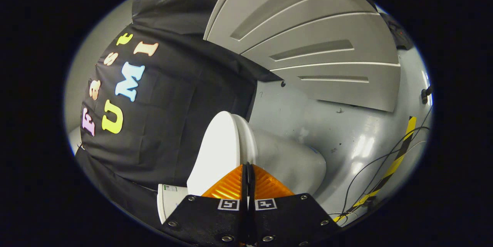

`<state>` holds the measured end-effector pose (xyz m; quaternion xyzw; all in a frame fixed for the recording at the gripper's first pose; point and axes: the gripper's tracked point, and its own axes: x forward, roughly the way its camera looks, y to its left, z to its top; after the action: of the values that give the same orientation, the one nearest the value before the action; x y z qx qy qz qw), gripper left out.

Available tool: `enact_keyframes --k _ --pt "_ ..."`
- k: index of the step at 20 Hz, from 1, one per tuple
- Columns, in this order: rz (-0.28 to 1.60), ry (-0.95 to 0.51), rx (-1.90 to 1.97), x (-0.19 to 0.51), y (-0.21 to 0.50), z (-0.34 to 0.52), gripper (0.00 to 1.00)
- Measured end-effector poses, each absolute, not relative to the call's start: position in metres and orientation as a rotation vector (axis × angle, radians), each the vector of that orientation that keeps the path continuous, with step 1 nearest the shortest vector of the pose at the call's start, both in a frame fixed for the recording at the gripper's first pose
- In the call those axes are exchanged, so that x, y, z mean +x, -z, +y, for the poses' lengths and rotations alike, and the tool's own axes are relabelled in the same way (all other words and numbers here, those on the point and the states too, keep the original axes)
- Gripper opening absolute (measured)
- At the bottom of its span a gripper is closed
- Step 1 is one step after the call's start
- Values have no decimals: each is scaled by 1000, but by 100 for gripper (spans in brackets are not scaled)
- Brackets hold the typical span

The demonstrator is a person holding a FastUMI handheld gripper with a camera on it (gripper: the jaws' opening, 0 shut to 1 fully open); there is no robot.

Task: Open the toilet lid.

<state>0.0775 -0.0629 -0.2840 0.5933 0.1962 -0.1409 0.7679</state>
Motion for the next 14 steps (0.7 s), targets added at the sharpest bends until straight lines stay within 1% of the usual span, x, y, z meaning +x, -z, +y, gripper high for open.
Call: enact_keyframes --k 7,14 --pt "359 302 1223 79 225 -63 0" --pt "345 272 1136 80 179 -56 0"
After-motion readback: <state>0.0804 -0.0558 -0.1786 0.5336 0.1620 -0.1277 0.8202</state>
